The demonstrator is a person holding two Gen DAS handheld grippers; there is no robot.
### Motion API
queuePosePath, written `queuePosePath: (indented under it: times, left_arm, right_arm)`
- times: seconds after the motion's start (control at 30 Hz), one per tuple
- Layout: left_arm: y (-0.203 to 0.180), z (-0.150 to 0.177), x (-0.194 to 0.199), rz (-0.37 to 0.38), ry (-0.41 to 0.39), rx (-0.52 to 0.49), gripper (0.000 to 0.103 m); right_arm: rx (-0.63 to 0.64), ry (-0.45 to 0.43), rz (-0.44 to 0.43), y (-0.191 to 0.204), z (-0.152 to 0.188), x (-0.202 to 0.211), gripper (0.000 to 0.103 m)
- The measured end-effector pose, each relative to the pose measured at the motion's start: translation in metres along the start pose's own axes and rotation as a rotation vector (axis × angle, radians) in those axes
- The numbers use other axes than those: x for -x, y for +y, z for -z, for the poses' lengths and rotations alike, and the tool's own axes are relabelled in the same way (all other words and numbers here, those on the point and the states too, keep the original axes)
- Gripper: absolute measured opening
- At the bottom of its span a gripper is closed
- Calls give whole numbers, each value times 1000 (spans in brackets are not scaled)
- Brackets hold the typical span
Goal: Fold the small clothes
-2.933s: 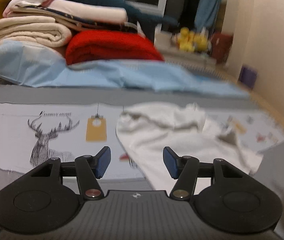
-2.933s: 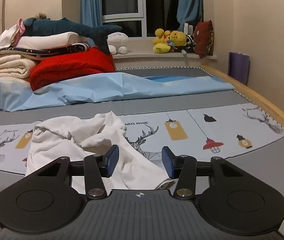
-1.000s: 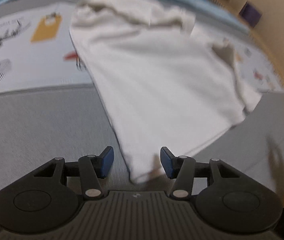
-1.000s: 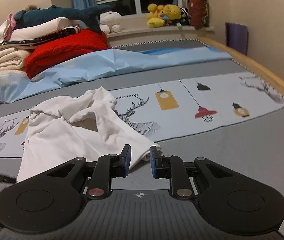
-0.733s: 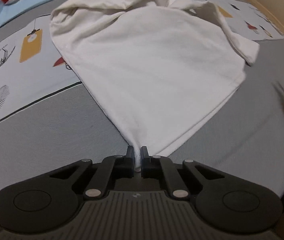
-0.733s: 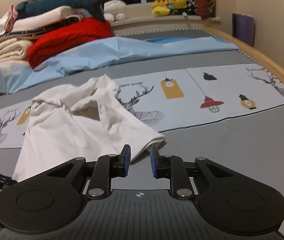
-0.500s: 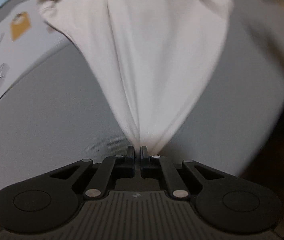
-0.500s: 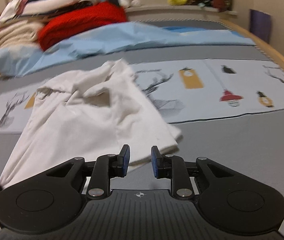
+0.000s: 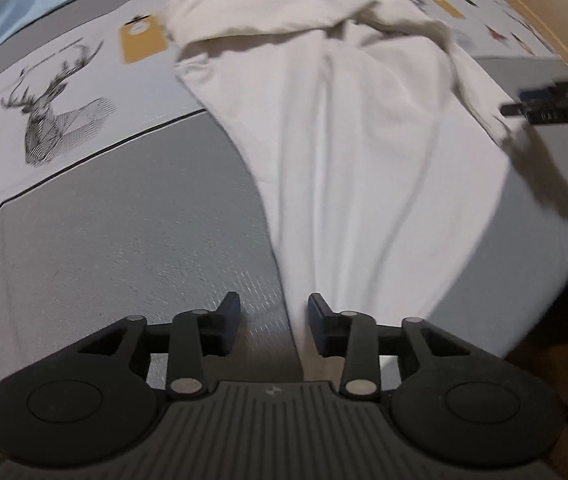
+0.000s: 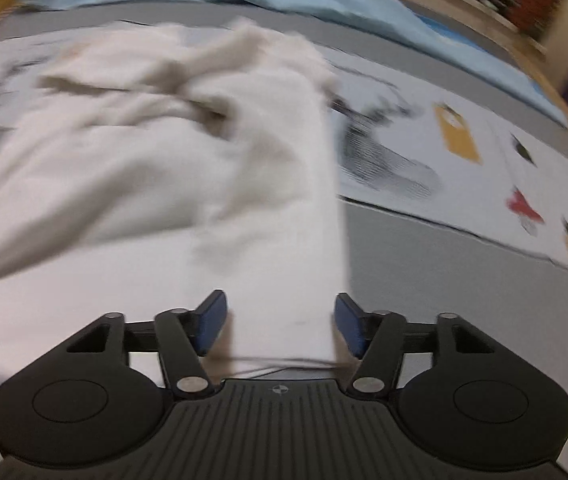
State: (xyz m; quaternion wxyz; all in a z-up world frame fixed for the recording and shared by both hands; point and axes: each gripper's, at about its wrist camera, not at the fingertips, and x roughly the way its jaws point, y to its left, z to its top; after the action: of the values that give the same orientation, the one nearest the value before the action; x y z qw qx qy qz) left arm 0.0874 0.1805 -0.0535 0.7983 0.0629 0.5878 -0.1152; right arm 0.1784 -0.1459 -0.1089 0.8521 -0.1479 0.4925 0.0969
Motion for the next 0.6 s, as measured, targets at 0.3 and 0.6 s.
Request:
queuePosePath:
  times: [0.3,0.6]
  left_arm:
    - [-18,-20,-22,-14,41,-1,45]
    - [-43,-25,-71,-94,125,-90,45]
  right_arm:
    - [-70,24,-23,-23,5,-13,4]
    - [-298,-136,-14,-136,22,48,2]
